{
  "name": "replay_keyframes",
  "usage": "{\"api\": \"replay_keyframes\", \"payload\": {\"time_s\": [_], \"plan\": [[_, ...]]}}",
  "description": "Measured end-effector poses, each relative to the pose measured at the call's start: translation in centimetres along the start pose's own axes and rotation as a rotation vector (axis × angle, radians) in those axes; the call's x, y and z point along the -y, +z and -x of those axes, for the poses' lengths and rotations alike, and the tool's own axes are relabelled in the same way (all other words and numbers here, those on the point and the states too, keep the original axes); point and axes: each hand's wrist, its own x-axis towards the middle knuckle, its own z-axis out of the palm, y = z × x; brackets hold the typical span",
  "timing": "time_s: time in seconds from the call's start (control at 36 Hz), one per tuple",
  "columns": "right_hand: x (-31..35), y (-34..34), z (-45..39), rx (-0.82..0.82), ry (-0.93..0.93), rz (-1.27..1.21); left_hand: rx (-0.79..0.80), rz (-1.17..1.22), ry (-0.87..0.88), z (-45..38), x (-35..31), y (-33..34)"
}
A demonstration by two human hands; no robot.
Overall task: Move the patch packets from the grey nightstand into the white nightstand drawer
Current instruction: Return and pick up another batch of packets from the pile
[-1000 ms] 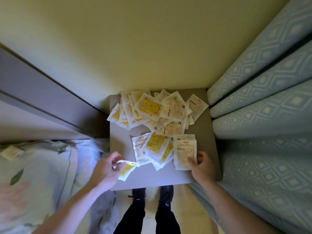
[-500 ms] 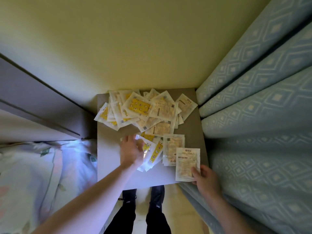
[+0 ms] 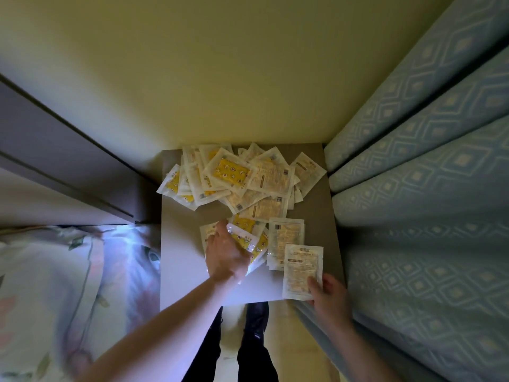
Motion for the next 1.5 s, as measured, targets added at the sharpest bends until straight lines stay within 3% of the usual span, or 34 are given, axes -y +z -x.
{"api": "replay_keyframes", "payload": {"time_s": [0.08,0.22,0.36,0.69,1.28,1.5], "plan": [[0.2,-0.1,0.0,0.001,-0.006,0.007,0.015,-0.03,-0.004,0.3,-0.2,0.0],[0.2,-0.1,-0.2,-0.004,-0.003,-0.02,-0.038,-0.189,0.224,0.9,0.7,0.5],[0.4,0.0,-0.2,0.002,0.008,-0.02,-0.073,-0.185,0.313,0.9,0.9,0.7],[0.1,-0.2,-0.2,0.002,0.023,-0.062,-0.027,-0.087,0.158,0.9,-0.1,0.6],[-0.3,-0.4,-0.3,0.013,0.025,-0.077,0.138,-0.255,0.327,0.6,1.3,-0.8],[-0.7,-0.6,-0.3,0.013,0.024,-0.063,0.102,-0.249,0.357,0.0,1.3,-1.3]]}}
